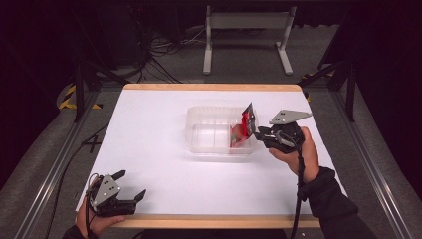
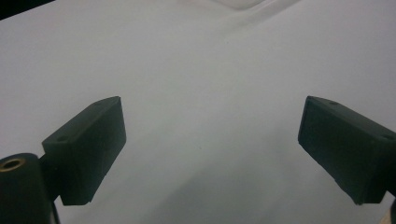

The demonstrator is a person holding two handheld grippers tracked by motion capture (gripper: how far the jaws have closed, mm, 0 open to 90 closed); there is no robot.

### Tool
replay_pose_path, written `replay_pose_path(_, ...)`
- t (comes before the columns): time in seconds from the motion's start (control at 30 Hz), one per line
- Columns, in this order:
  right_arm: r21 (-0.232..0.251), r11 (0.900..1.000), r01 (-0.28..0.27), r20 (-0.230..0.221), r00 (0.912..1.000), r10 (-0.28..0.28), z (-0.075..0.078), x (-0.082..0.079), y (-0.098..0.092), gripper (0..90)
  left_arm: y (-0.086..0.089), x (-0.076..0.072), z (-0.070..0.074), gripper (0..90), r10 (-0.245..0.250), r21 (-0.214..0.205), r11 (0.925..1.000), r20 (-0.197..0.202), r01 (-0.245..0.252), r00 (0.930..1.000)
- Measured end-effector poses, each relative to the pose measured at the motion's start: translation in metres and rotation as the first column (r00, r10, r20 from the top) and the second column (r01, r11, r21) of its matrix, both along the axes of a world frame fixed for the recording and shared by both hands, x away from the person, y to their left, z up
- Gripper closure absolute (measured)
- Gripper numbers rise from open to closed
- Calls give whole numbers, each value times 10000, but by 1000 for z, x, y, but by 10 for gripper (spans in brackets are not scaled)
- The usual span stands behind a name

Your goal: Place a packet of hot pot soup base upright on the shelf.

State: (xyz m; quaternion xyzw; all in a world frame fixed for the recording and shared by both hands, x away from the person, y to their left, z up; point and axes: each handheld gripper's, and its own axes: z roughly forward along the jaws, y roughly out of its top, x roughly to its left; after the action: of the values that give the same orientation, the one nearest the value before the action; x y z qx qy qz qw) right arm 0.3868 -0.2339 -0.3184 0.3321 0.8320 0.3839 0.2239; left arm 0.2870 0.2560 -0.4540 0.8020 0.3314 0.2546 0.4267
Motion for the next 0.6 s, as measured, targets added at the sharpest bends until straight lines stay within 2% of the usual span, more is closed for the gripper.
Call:
replay_pose_path(0.1, -131, 9998, -169, 111, 9998, 170, -1, -4, -3, 716, 0, 0, 0, 83, -6, -3, 10000, -29, 6, 10000)
replay_pose_path(0.17, -406, 9988, -261, 322, 9991, 274, -3, -8, -4, 708, 0, 0, -1, 83, -7, 0, 10000, -47, 7, 10000)
replay_pose_path(0.3, -719, 9962, -492, 380, 9979, 520, -8, -13, -7, 721, 0, 0, 0, 83, -13, 14, 10000, -47, 13, 10000)
replay_pose_path(0.33, -924, 9944, -520, 445, 9974, 563, -12, -15, -10, 713, 0, 0, -1, 83, -10, 26, 10000, -60, 10, 10000)
replay_pose_path(0.6, -1152, 9919, -541, 744, 9952, 630, -18, -23, -19, 676, 0, 0, -2, 84, -29, 107, 9999, -83, 30, 10000)
